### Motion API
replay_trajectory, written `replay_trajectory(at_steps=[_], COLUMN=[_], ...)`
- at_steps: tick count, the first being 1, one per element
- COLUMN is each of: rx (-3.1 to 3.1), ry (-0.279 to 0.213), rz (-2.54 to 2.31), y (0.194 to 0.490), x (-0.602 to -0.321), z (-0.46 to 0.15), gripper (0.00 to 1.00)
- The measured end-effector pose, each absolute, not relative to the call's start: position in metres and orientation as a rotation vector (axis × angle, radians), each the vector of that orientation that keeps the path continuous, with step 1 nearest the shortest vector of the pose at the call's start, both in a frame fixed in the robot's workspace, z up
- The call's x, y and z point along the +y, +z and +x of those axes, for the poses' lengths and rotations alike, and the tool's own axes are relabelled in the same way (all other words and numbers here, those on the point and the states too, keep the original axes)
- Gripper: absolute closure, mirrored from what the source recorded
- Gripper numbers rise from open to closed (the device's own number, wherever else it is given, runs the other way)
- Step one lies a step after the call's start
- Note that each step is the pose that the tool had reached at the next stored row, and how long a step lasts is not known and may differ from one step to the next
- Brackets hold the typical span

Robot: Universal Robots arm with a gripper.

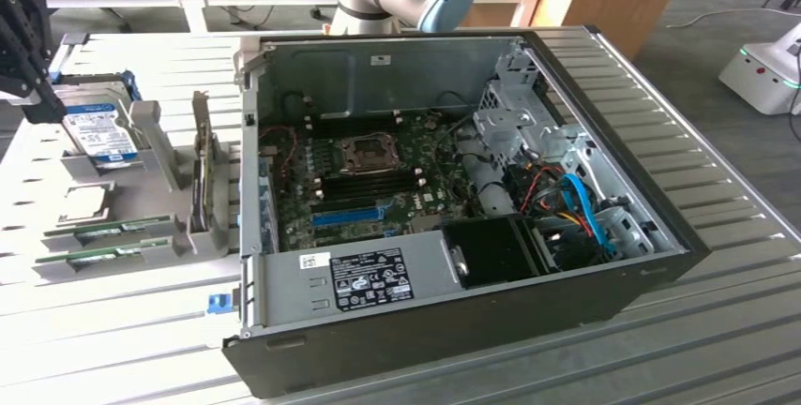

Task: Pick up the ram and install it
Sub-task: 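Pick up the ram and move it above insertion slot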

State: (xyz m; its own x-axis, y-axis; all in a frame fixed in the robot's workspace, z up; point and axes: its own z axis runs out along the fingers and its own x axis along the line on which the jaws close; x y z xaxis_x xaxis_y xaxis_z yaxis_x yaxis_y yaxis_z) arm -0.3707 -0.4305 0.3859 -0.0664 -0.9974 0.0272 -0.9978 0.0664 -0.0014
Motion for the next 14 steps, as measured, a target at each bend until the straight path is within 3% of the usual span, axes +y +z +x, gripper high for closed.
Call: replay_trajectory(at_steps=[14], rx=[-2.281], ry=[0.031], rz=[2.132], y=[0.3779], x=[-0.4291], z=[-0.3708], gripper=[0.89])
